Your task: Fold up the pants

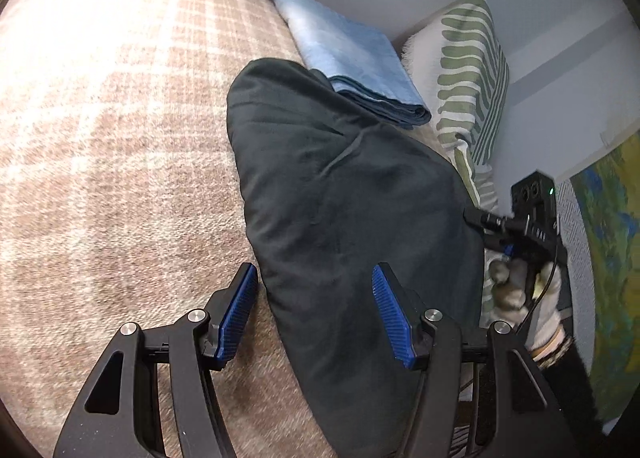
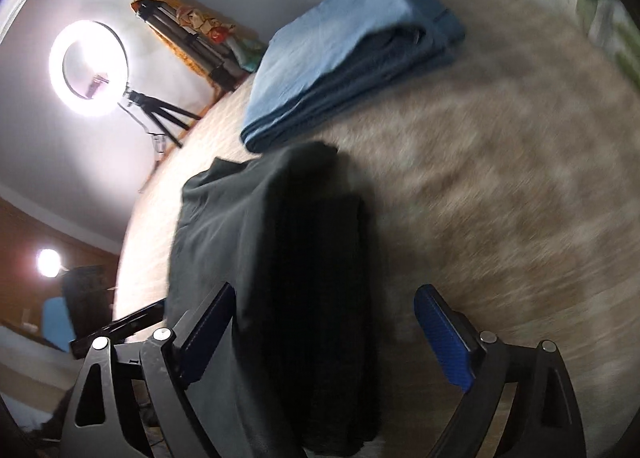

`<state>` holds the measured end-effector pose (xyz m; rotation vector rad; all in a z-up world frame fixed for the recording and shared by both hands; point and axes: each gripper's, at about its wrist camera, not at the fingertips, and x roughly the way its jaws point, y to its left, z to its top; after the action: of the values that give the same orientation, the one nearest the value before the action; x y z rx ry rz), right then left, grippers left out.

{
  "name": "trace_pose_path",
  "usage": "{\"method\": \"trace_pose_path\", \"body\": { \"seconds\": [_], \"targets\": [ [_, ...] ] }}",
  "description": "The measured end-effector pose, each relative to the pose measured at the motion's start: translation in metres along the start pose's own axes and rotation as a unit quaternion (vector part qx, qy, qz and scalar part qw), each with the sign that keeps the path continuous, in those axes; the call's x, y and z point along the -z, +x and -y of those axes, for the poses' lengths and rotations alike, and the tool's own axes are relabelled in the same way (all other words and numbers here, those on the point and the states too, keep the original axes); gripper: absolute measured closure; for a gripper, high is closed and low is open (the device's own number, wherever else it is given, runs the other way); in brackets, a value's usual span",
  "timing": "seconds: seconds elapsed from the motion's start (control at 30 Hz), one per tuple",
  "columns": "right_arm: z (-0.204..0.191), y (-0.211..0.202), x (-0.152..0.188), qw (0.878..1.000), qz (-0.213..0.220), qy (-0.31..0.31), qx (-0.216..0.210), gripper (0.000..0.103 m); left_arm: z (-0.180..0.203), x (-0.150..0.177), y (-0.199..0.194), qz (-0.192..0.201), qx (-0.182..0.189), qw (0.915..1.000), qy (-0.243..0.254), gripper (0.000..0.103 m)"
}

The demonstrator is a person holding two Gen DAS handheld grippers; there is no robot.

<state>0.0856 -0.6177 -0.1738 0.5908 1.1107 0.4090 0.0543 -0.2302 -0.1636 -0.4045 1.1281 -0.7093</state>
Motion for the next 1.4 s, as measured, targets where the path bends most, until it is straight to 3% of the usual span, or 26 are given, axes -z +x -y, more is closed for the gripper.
{"method": "trace_pose_path", "body": {
  "seconds": [0.13,0.33,0.4,0.57,0.67,0.73,1.0,1.4],
  "targets": [
    [0.005,0.008,0.005,0.999,0.003,-0.007,-0.036,0.002,-0.002,-0.004,0.002,0.001,0.007,1.0000,-0.007,0.044],
    [-0.001,0.018,0.008,0.996,-0.002,-0.028,-0.083,0.003,-0.008,-0.010,0.008,0.003,0.036,0.9987,-0.035,0.044],
    [-0.008,0.023,0.009,0.997,0.002,-0.042,-0.072,0.007,-0.009,-0.011,0.009,0.004,0.043,0.9983,-0.039,0.044],
    [-0.013,0.027,0.009,0.998,0.011,-0.045,-0.042,0.040,-0.010,-0.015,0.012,0.004,0.058,0.9971,-0.050,0.048],
    [-0.026,0.022,0.011,0.998,0.026,-0.060,-0.015,0.056,-0.012,-0.019,0.014,0.002,0.052,0.9969,-0.059,0.075],
    [-0.038,0.018,0.010,0.997,0.032,-0.071,0.000,0.064,-0.011,-0.018,0.014,0.005,0.046,0.9975,-0.053,0.083],
    [-0.083,0.007,0.013,0.987,0.051,-0.128,0.085,0.069,0.007,-0.023,0.001,0.028,0.039,0.9988,-0.010,0.096],
    [-0.138,-0.026,-0.008,0.967,0.105,-0.196,0.126,0.070,0.044,-0.053,-0.031,0.067,0.037,0.9950,0.064,0.098]
  ]
}}
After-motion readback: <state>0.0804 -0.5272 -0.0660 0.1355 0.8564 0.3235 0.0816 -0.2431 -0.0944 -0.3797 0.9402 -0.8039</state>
